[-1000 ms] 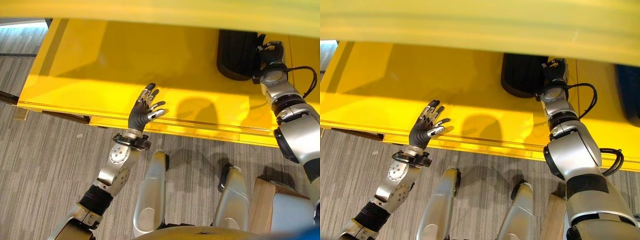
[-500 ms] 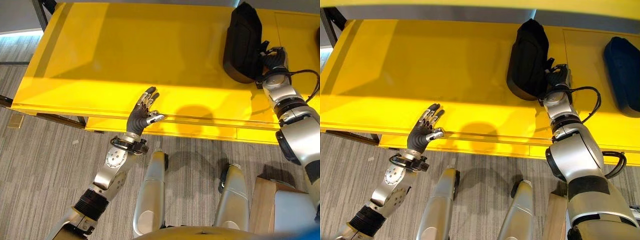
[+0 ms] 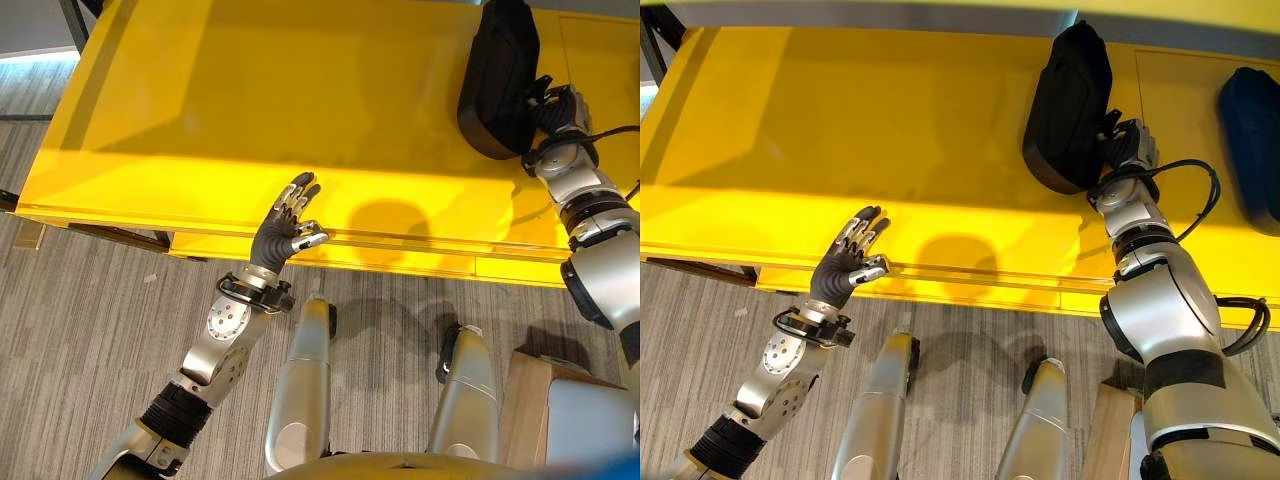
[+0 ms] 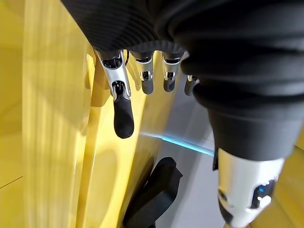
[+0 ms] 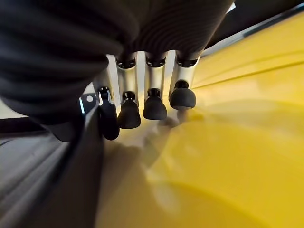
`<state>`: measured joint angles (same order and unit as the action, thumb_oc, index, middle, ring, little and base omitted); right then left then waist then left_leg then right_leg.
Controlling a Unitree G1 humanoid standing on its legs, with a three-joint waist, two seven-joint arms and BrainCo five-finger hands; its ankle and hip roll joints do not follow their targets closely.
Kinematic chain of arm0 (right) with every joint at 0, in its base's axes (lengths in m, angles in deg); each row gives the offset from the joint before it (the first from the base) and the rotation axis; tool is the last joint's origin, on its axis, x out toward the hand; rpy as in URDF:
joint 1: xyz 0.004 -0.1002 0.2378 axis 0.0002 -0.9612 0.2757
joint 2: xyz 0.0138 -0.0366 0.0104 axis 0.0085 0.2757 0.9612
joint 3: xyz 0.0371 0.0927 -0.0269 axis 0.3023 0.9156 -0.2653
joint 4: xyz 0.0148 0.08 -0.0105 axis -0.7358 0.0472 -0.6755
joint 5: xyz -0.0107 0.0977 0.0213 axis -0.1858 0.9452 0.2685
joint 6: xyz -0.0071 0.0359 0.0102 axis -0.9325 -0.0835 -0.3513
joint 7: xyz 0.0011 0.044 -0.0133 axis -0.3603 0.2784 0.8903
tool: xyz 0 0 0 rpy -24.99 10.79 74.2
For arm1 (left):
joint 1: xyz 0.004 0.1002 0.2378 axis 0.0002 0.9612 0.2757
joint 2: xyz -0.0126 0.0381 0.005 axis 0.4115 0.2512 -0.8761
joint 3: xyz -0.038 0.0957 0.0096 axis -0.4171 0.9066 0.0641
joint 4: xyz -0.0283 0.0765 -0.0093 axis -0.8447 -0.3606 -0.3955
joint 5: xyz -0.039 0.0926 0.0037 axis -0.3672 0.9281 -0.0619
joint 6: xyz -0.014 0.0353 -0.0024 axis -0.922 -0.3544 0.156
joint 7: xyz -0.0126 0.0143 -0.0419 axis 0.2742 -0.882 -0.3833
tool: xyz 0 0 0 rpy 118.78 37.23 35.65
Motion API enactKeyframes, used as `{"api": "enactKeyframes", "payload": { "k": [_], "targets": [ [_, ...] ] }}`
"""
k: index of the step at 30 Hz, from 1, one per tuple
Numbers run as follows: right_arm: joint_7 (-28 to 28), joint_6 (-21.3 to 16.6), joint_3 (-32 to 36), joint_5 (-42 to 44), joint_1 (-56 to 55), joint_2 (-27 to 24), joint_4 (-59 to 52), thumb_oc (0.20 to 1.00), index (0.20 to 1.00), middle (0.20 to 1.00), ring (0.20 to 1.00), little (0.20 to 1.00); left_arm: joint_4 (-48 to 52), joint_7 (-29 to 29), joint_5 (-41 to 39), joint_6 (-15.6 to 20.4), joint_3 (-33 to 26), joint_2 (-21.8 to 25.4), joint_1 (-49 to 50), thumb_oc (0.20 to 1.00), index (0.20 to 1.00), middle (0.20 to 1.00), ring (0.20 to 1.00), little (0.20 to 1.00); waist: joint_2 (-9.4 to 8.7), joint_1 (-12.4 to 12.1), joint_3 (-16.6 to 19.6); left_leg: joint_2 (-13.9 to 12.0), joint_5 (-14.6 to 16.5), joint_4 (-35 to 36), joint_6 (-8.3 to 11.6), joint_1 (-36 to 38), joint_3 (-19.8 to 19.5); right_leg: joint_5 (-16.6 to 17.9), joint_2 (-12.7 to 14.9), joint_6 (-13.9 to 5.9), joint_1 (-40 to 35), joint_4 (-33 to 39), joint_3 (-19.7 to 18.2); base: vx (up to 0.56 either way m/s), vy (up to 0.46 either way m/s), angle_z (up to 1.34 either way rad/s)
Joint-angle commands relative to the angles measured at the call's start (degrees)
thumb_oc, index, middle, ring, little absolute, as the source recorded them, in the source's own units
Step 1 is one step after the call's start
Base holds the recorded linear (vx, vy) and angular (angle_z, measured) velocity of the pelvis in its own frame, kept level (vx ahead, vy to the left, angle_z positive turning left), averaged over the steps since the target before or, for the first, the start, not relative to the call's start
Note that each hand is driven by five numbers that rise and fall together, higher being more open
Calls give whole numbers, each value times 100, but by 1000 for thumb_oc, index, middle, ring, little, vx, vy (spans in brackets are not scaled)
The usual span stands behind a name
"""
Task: Move parts from the plastic box to the shelf.
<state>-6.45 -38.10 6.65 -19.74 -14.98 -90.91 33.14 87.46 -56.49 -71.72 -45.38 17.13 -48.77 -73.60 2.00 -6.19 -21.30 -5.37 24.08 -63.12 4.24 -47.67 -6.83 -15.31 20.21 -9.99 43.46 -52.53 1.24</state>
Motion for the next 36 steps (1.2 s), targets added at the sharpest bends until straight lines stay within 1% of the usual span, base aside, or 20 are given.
{"api": "enactKeyframes", "payload": {
  "k": [1, 9, 11, 14, 17, 26, 31, 36],
  "targets": [
    [-5, 81, 66, -235, -32, -289, 276, 200, 200, 200, 200, 200, -571, 18, -174, -362, 240, 73, 338, 1000, 1000, 1000, 1000, 1000, -88, -82, -133, 122, -38, -99, -111, -160, -152, -508, -266, 640, 170, -867, 40, 0, 0, 0],
    [-40, 75, -105, -431, 46, -532, 165, 200, 200, 200, 200, 200, -567, 51, -154, -348, 168, 86, 404, 1000, 1000, 1000, 1000, 1000, -131, -6, -146, 102, -32, -145, -98, -211, -152, -514, -288, 656, 244, -926, 9, 0, 0, 0],
    [-79, 63, -185, -483, 145, -658, 65, 200, 200, 200, 200, 200, -559, 63, -165, -335, 131, 102, 434, 1000, 1000, 1000, 1000, 1000, -155, 28, -139, 82, -35, -138, -87, -220, -143, -504, -298, 656, 267, -917, 3, 0, 0, 0],
    [-94, 56, -207, -494, 162, -678, 18, 200, 200, 200, 200, 200, -557, 62, -157, -332, 114, 97, 446, 1000, 1000, 1000, 1000, 1000, -161, 40, -137, 76, -36, -127, -84, -216, -138, -507, -303, 657, 268, -914, 0, 0, 0, 0],
    [-142, 18, -368, -606, 317, -818, -220, 200, 200, 200, 200, 200, -563, 62, -172, -307, 73, 102, 468, 1000, 1000, 1000, 1000, 1000, -197, 78, -127, 47, -52, -112, -69, -243, -142, -498, -322, 664, 293, -913, -10, 0, 0, 0],
    [-192, -1, -534, -769, 466, -917, -401, 200, 200, 200, 200, 200, -630, 39, -189, -267, 58, 75, 471, 1000, 1000, 1000, 1000, 1000, -229, 109, -100, 26, -70, -106, -52, -266, -136, -494, -347, 666, 329, -914, -13, 0, 0, 0],
    [-224, -1, -629, -954, 495, -961, -632, 200, 200, 200, 200, 200, -646, 34, -177, -261, -9, 52, 525, 1000, 1000, 1000, 1000, 1000, -252, 131, -90, 19, -85, -82, -46, -272, -127, -475, -357, 659, 345, -898, -25, 0, 0, 0],
    [-241, -12, -739, -1269, 446, -1095, -985, 200, 200, 200, 200, 200, -675, 34, -169, -229, -72, 5, 544, 1000, 1000, 1000, 1000, 1000, -268, 141, -90, 15, -57, -120, -45, -291, -134, -531, -358, 665, 367, -963, -19, 0, 0, 0]
  ]
}}
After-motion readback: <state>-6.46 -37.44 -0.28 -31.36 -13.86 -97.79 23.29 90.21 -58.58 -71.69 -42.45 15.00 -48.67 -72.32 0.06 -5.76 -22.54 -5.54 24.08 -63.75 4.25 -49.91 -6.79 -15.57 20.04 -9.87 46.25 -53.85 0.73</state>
